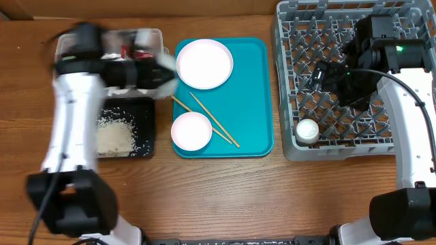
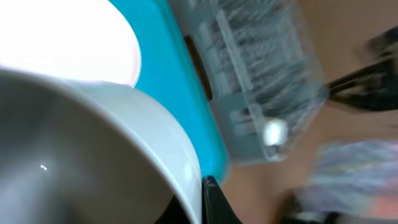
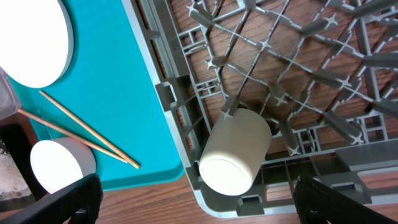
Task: Sort waste into correct bins and load items into the dishwasher
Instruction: 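Carry the emptied bowl back toward the teal tray with the left gripper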
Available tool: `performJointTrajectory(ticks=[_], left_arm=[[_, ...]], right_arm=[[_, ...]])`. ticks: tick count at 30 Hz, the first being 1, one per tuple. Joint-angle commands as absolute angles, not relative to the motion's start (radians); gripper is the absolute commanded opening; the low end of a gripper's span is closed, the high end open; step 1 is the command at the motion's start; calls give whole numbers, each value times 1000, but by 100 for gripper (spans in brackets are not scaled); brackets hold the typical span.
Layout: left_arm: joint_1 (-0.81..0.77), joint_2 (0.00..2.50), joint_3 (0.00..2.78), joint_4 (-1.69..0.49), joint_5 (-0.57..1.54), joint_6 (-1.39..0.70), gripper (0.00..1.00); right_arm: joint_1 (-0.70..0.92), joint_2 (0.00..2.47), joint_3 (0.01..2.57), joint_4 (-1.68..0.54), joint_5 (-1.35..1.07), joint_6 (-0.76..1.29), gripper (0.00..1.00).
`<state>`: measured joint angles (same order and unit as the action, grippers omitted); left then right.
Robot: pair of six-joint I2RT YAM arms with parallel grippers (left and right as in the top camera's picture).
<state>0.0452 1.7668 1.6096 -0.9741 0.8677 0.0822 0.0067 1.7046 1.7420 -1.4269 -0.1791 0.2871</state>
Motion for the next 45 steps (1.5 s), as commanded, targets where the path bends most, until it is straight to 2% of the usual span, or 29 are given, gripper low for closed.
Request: performJointTrajectory(ticks=[1, 5, 9, 14, 22, 25, 29, 38, 45], left_arm=[[-189, 1762, 1617, -902, 304, -23, 4], [-430, 1822, 1616, -814, -136, -22, 4], [-563, 1912, 1616, -751, -274, 34, 4], [-633, 2020, 1616, -744, -272, 67, 4], [-640, 2082, 1616, -757, -202, 83, 4], [-640, 2082, 1617, -755, -202, 83, 14], [-639, 2082, 1617, -752, -213, 82, 21], [-570, 2066, 1707, -806, -203, -98, 25], [-401, 2033, 1853, -925, 112, -125, 30]], right_arm=[[6, 1676, 1754, -1424, -178, 284, 100], [6, 1676, 1754, -1428, -177, 283, 100], [6, 1676, 1754, -1427, -177, 284, 100], [6, 1676, 1754, -1427, -177, 283, 100], [6, 1676, 1753, -1420, -177, 284, 100], [6, 1676, 1753, -1420, -177, 284, 100], [6, 1676, 1753, -1420, -177, 284, 100], [6, 1676, 1753, -1408, -196, 287, 100], [13, 1677, 1753, -1364, -281, 287, 100]])
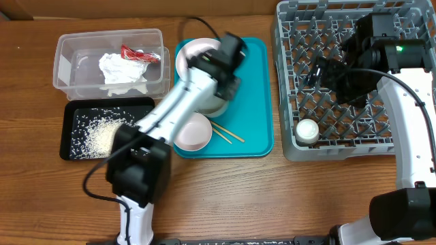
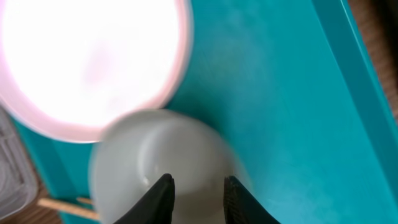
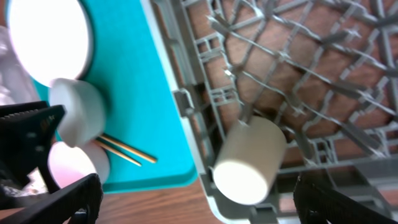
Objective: Sort waste into correct bins and load items into the dishwasher
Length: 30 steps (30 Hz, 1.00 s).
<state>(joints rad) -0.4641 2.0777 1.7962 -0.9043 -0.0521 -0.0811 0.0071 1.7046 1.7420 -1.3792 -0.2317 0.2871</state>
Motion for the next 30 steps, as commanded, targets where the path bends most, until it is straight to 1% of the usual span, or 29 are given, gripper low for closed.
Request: performJointTrajectory(ticks=[1, 6, 9, 12, 14, 19, 23, 27, 30], left_arm=[[-374, 2027, 1872, -945, 165, -131, 30], [-268, 1979, 1914, -991, 358, -132, 31], [-221, 1938, 1914, -994, 411, -134, 32], [-179, 1895, 1914, -1001, 408, -135, 34], [-152, 1876, 1914, -1007, 388, -135, 38], [-76, 1860, 1914, -1046, 343, -135, 46], [-17, 1860, 1914, -1078, 332, -128, 44], [39, 1850, 1914, -1076, 333, -104, 43], [81, 1828, 1914, -1077, 332, -100, 43]], right_arm=[[20, 1678, 1753, -1354, -292, 287, 100], [88, 1693, 1753, -1294, -317, 291, 100], [150, 1715, 1753, -1248, -316, 315, 99], [223, 1752, 1753, -1196, -315, 344, 92], [271, 1782, 1753, -1162, -309, 368, 89], [387, 1881, 1753, -1099, -182, 447, 82], [442, 1973, 1753, -1074, -138, 485, 77], [463, 2070, 1753, -1054, -139, 512, 70], [466, 2127, 1753, -1044, -148, 529, 60]])
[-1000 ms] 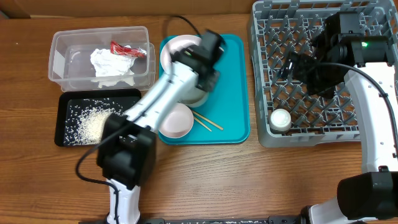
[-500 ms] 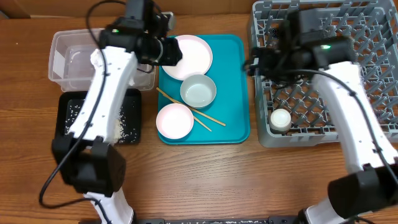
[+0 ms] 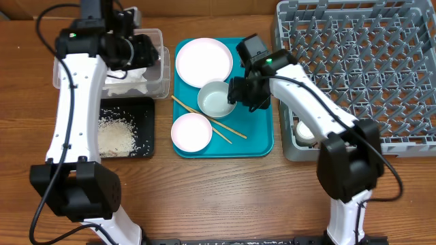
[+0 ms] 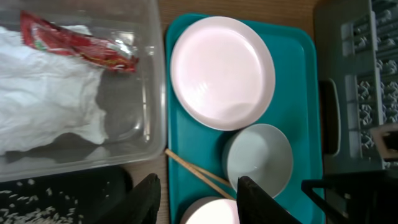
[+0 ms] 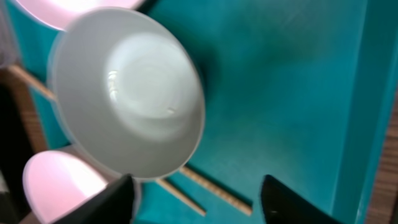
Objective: Sort waste into correct bins and load items into the dishwasher
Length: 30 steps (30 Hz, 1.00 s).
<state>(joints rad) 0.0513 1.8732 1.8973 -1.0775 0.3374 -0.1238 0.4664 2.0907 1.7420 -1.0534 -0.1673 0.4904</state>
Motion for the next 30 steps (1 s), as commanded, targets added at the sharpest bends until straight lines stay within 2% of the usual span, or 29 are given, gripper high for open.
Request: performJointTrajectory(ticks=[1, 4, 9, 10, 11, 12, 13, 16, 20, 30], left_arm=[[94, 1819, 1914, -1076, 332, -100, 43], [126, 1804, 1914, -1076, 328, -100, 45], [157, 1805, 1914, -1089, 329, -101, 48], [157, 1805, 1913, -1093, 325, -101, 53], [157, 1806, 1913, -1096, 323, -101, 67], [157, 1806, 1912, -1096, 317, -101, 86], [157, 1806, 1912, -1095, 311, -101, 100], [157, 1806, 1912, -1095, 305, -101, 100], [157, 1806, 1912, -1095, 305, -101, 100], [157, 1806, 1912, -1095, 306, -101, 100]], right_arm=[[466, 2143, 1753, -1040, -158, 529, 56], [466, 2173, 1753, -1031, -161, 537, 46], [466, 2194, 1753, -1000, -160, 536, 40], [466, 2198, 1753, -993, -160, 537, 39], [466, 2202, 1753, -987, -161, 537, 36], [466, 2208, 1753, -984, -160, 537, 34], [466, 2214, 1753, -981, -160, 537, 33], [466, 2224, 1753, -982, -160, 541, 24], [465, 2224, 1753, -981, -158, 552, 4], [385, 2135, 1863, -1085, -144, 507, 4]])
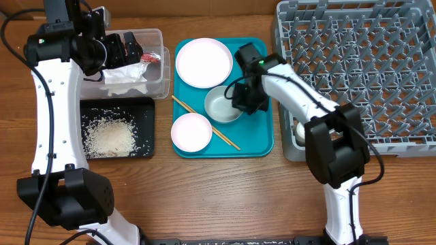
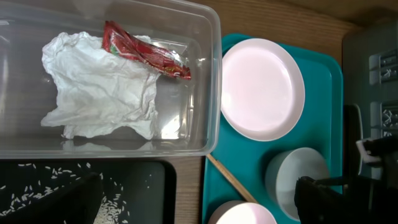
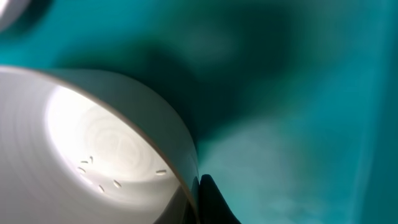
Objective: Sort waste into correct bins and load items into the dishwasher
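Observation:
A grey-white bowl sits on the teal tray, right of the chopsticks. My right gripper is shut on the bowl's right rim. In the right wrist view the bowl fills the left, its rim pinched at the right gripper, with a few rice grains inside. A white plate lies at the tray's back and a small pale bowl at its front. My left gripper hovers open over the clear bin, fingers wide apart.
The clear bin holds a crumpled tissue and a red wrapper. A black tray with spilled rice lies in front of it. The grey dish rack fills the right side of the table.
My right gripper was open beside the grey-white bowl; now it is shut on the bowl's right rim, and the bowl sits slightly further right. My left gripper has shifted left over the clear bin.
My left gripper held the grey-white bowl near the clear bin while the right hung open over the rack. Then the left was at the bowl on the tray. Later the bowl stood free, left back over the bin, right open beside it. Now the right grips it.

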Available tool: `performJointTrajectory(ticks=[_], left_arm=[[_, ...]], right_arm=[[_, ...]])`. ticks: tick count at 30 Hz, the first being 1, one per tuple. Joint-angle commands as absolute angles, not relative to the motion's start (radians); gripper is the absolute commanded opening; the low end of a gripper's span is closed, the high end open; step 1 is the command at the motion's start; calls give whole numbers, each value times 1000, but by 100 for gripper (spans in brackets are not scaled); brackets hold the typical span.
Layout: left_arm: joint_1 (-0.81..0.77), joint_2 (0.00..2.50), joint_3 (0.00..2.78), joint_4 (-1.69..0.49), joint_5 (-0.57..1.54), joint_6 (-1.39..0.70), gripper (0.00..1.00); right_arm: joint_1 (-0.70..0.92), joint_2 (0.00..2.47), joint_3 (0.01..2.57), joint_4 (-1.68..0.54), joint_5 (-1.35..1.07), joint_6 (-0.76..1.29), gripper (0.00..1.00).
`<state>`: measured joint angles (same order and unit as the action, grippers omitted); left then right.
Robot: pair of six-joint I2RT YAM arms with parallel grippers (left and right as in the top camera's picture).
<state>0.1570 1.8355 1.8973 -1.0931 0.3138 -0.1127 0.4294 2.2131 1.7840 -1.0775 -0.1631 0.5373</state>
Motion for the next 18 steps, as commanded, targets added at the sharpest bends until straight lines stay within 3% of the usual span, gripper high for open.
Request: performJointTrajectory(ticks=[1, 6, 12, 18], left_arm=[[157, 1806, 1912, -1095, 305, -101, 100], [157, 1806, 1912, -1095, 305, -101, 100], [157, 1806, 1912, -1095, 305, -101, 100], [157, 1806, 1912, -1095, 305, -101, 100]], right_arm=[[363, 2104, 1912, -1118, -141, 483, 4], [290, 1974, 2094, -1199, 46, 466, 4], [260, 1830, 2162, -1101, 582, 459, 4], [259, 1887, 2150, -885, 1032, 146, 4]])
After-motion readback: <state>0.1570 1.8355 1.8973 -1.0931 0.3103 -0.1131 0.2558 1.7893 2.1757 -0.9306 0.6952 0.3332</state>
